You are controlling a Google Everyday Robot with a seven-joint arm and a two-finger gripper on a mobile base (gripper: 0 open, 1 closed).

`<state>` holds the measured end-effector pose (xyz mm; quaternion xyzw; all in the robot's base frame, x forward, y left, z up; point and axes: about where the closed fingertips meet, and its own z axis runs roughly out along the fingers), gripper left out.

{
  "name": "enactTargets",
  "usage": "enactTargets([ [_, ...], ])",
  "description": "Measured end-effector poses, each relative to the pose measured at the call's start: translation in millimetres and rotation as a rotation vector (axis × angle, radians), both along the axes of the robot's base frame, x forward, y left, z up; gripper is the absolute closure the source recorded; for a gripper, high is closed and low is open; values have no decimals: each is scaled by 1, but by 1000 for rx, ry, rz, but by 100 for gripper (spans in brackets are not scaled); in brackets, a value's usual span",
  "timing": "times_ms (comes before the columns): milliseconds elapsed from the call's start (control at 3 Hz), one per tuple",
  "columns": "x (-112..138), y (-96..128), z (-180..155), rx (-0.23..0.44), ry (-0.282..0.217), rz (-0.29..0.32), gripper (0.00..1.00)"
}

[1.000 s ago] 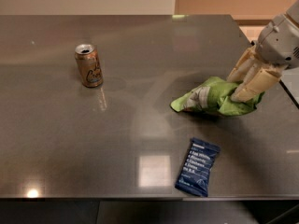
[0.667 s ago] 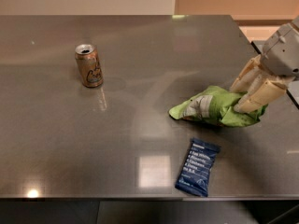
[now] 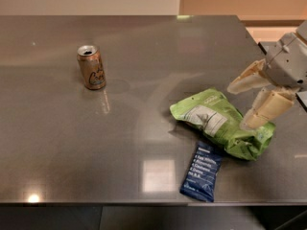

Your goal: Move green rice chip bag near rxbar blueberry

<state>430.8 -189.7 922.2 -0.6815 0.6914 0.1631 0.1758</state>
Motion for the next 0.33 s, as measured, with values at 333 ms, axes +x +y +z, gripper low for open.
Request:
enactTargets([
  [333,3,2,1,3,-14,-5,0],
])
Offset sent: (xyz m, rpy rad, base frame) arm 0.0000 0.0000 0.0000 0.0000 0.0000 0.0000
